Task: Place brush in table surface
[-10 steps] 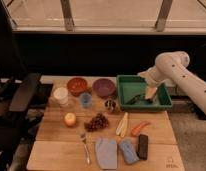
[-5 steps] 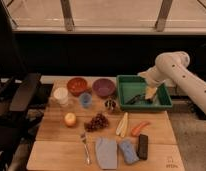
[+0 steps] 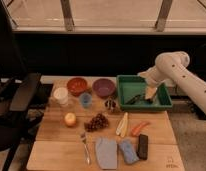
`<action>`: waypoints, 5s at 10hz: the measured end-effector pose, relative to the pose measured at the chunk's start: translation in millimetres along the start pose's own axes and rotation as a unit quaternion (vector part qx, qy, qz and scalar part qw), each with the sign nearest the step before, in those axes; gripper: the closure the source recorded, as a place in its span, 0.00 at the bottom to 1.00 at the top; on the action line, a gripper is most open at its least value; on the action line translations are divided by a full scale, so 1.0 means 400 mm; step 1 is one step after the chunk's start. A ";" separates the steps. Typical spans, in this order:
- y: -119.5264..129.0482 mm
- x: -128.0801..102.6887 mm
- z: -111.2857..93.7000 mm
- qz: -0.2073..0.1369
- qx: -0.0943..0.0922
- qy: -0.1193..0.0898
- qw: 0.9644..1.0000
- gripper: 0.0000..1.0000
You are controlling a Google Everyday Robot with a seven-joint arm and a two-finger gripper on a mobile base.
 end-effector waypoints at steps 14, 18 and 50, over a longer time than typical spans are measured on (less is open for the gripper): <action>-0.028 0.026 0.222 0.006 -0.044 0.025 0.999 0.20; -0.026 0.016 0.259 0.009 -0.035 -0.004 0.999 0.20; 0.004 0.023 -0.086 0.018 0.089 -0.051 0.995 0.95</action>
